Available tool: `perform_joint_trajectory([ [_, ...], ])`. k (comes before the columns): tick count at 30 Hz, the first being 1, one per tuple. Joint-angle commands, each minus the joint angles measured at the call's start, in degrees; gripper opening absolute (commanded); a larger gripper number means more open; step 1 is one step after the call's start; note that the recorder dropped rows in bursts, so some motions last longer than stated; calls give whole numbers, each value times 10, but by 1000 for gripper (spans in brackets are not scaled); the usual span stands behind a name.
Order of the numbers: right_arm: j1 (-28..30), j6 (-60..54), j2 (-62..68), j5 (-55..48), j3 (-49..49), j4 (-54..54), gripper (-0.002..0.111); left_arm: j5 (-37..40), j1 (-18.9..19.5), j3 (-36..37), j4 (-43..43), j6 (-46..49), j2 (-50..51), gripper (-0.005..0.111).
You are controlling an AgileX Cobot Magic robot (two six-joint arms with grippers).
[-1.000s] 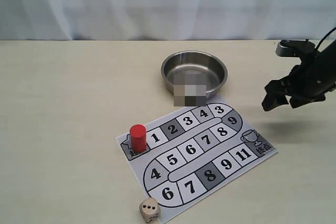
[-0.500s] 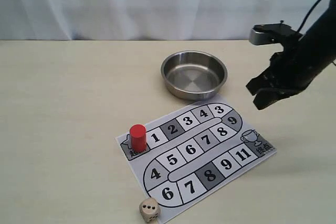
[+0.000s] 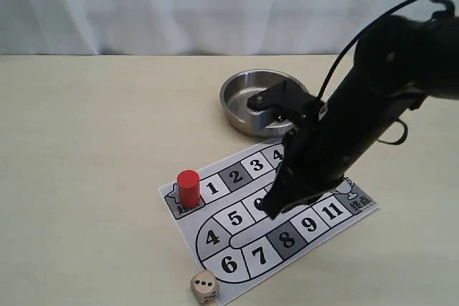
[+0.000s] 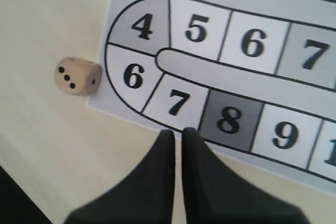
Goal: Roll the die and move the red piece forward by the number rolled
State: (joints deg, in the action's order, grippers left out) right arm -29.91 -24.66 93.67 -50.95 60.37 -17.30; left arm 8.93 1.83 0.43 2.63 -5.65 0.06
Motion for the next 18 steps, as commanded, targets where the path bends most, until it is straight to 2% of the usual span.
perform_joint_trajectory([
  [1,-62,1,-5,27,-22,3,4,-7,-5,-4,-1,-1,-1,0],
  [11,-144,-2,-4,117,-64,3,4,-7,-5,-4,-1,-1,-1,0],
  [18,-149,-41,39,158,-81,-60,4,-7,-5,-4,-1,-1,-1,0],
])
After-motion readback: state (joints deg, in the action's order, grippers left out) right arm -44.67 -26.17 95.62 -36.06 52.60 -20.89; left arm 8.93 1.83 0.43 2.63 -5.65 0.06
